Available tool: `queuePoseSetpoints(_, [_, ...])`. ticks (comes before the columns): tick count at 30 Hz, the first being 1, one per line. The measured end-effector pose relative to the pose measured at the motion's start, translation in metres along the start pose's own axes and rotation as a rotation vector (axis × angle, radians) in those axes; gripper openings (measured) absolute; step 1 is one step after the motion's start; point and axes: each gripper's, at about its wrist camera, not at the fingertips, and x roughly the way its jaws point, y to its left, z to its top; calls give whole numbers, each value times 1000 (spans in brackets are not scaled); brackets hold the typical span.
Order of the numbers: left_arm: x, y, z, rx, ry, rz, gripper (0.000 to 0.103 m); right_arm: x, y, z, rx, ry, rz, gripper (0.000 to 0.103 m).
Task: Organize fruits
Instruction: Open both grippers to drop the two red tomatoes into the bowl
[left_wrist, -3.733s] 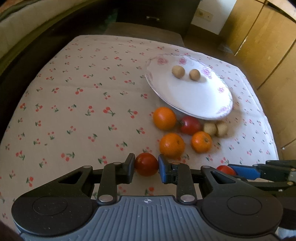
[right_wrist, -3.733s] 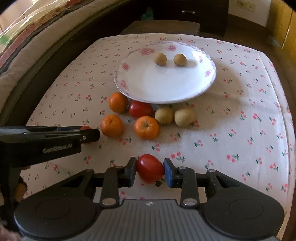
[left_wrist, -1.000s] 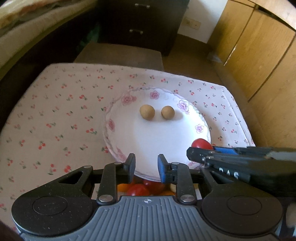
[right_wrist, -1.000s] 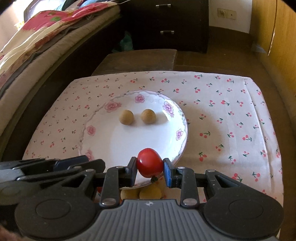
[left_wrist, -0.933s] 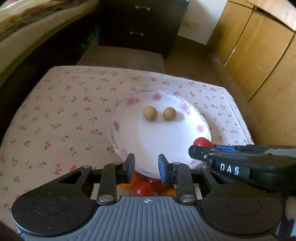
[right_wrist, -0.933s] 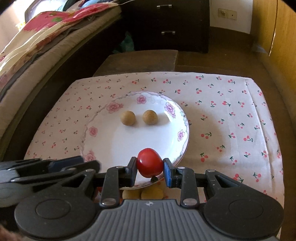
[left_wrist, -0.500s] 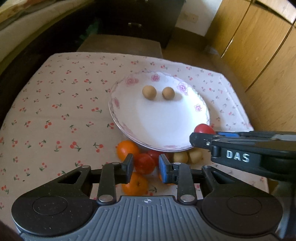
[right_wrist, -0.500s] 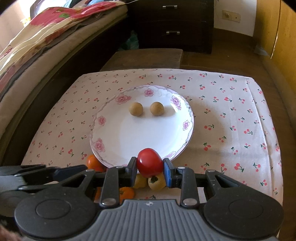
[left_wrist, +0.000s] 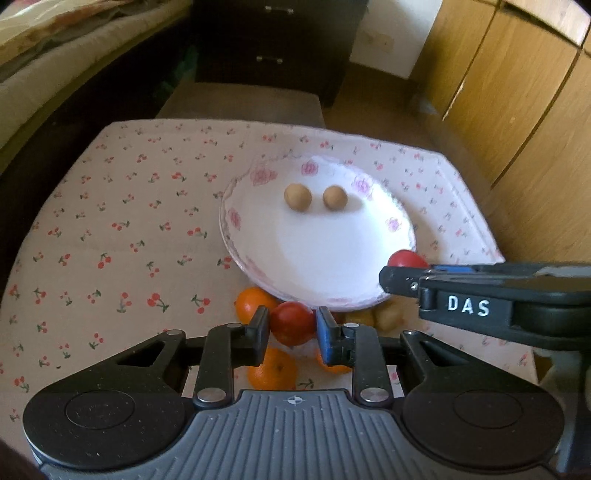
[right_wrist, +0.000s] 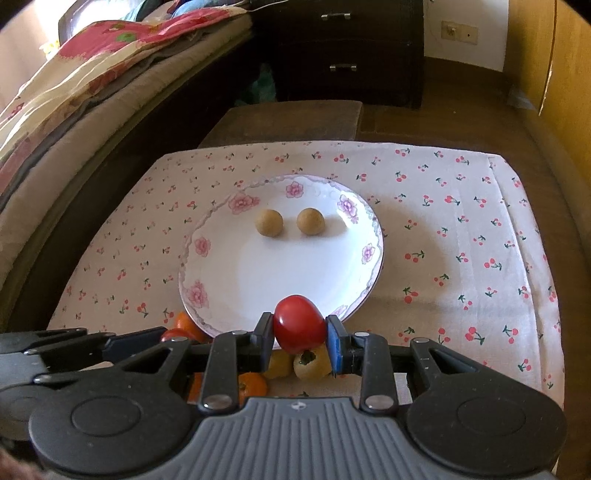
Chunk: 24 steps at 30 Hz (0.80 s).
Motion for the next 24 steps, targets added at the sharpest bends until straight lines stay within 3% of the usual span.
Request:
queuePoseSetpoints(10, [17, -5, 24, -36, -25, 6, 35, 10, -7, 12, 22, 1, -3, 31])
queuePoseSetpoints(24, [34, -3, 30, -40, -15, 49, 34, 27, -9, 17, 20, 17, -9, 31])
